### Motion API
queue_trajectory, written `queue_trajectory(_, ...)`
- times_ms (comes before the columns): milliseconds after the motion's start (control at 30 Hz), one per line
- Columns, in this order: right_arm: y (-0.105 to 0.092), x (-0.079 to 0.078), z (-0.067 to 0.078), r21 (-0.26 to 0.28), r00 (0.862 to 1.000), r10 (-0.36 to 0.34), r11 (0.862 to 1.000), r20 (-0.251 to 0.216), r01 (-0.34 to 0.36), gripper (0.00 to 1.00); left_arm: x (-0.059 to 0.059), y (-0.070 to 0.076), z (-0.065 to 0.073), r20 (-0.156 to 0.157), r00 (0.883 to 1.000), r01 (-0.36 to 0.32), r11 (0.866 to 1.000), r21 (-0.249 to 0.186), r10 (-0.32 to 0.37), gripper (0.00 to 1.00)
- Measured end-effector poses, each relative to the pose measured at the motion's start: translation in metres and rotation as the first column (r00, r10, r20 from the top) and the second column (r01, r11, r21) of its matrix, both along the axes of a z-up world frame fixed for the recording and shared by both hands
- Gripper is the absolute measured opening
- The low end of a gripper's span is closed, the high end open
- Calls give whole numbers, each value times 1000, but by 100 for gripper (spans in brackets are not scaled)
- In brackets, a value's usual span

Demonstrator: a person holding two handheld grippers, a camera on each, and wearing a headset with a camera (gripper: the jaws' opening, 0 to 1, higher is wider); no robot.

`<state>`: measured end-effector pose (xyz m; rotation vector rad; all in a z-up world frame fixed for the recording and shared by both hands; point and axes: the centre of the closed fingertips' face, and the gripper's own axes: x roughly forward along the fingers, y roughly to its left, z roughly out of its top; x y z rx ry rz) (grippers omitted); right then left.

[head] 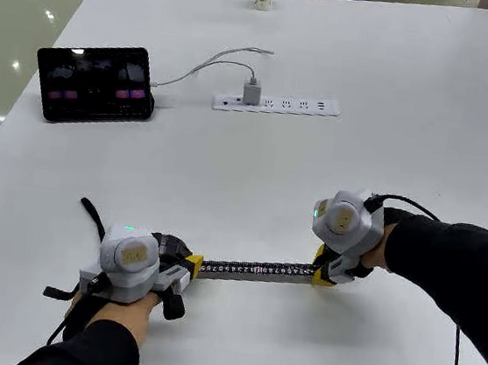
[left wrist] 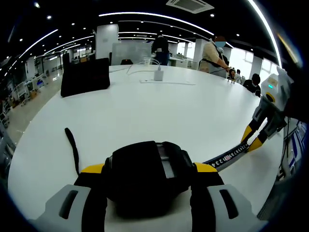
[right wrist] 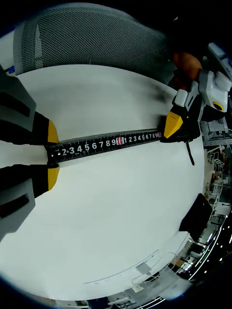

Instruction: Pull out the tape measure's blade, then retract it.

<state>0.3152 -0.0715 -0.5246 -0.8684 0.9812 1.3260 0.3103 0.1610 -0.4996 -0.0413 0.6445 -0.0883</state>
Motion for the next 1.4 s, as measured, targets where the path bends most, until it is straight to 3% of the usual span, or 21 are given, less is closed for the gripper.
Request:
queue_trajectory(667,8,1,-1,9,1000,-8,1000,-1,8,11,1,0,-1,-11,1000,4,1000,-11,-5,66)
queue_trajectory(733,8,1,-1,9,1000,-7,1000,-1,7,11,0,0,-3,-29,1000,-3,999,-38,2,66)
queue_trajectory(933,11,0,-1,12,1000,-8,1000,-2,8,11,0,-1,-2,-13,1000,2,1000,-28,-2,66)
queue_trajectory(1400,16,0,-1,23,1000,-9,1000,-5,9,11,0,-1,-2,-13,1000,8,1000,-26,-8,65)
